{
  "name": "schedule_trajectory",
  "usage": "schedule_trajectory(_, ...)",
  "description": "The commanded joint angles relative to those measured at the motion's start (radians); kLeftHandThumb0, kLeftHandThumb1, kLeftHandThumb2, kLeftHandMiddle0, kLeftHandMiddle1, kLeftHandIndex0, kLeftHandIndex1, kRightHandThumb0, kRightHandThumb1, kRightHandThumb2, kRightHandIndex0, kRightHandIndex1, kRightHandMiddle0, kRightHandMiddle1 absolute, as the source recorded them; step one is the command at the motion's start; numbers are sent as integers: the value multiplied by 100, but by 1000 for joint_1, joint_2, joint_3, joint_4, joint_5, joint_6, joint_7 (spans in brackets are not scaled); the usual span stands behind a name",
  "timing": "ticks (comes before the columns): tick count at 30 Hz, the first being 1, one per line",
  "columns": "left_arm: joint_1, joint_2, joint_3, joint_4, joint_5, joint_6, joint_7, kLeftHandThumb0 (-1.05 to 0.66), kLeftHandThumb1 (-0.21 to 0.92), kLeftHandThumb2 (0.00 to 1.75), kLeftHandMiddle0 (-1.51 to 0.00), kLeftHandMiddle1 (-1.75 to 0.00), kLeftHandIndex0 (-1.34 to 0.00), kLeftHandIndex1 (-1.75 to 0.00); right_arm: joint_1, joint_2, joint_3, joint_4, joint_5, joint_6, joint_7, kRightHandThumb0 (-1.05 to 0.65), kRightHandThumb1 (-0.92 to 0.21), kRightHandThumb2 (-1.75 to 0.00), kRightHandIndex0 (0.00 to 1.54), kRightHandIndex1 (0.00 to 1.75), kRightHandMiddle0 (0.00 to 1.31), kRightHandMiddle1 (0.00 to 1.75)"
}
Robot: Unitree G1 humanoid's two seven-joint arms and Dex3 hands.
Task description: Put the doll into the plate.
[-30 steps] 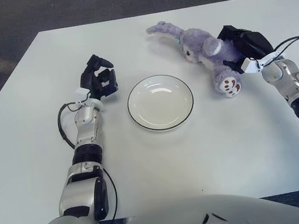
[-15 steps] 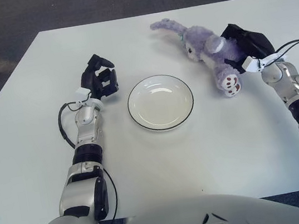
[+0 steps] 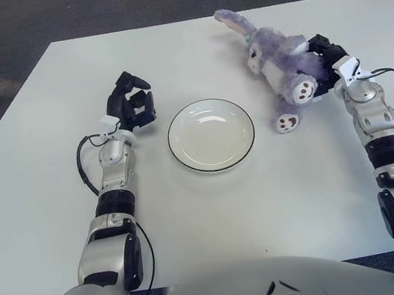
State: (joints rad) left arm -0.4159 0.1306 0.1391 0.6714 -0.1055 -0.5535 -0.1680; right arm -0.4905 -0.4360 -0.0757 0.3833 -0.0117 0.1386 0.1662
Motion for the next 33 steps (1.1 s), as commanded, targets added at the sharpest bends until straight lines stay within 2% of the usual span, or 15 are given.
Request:
schedule_trajectory(1, 114, -38, -21, 77, 28, -10, 13, -43, 47, 112, -98, -175, -49, -175, 9, 47, -59, -7, 120, 152, 62, 0, -12, -152, 79, 166, 53, 175)
schedule_trajectory(7, 114, -35, -23, 76, 33, -10, 18, -43, 47, 113, -100, -175, -49, -175, -22, 76, -126, -28, 237, 313, 82, 0, -11, -153, 81, 165, 54, 175)
schedule_trajectory(12, 115, -33, -23, 75, 36, -12, 21, -43, 46, 113, -100, -175, -50, -175, -41, 72, -141, -23, 276, 387, 103, 0, -11, -153, 81, 164, 54, 175)
schedule_trajectory(14, 115, -32, -25, 75, 42, -14, 25, -43, 46, 113, -100, -175, -50, -175, -63, 70, -152, -6, 297, 451, 104, 0, -12, -151, 81, 163, 53, 175)
schedule_trajectory(17, 116, -30, -26, 73, 47, -18, 27, -43, 46, 113, -100, -175, -50, -175, -78, 70, -160, -1, 311, 500, 99, 0, -15, -147, 79, 161, 50, 175)
schedule_trajectory(24, 117, -24, -30, 76, 54, -33, 22, -43, 48, 111, -99, -175, -49, -175, -100, 79, -175, 11, 341, 568, 104, 0, -18, -143, 79, 159, 48, 175)
schedule_trajectory(33, 117, -14, -36, 81, 80, -59, 38, -42, 51, 107, -97, -174, -46, -175, -120, 81, -184, 40, 363, 595, 120, 0, -16, -146, 80, 162, 48, 175)
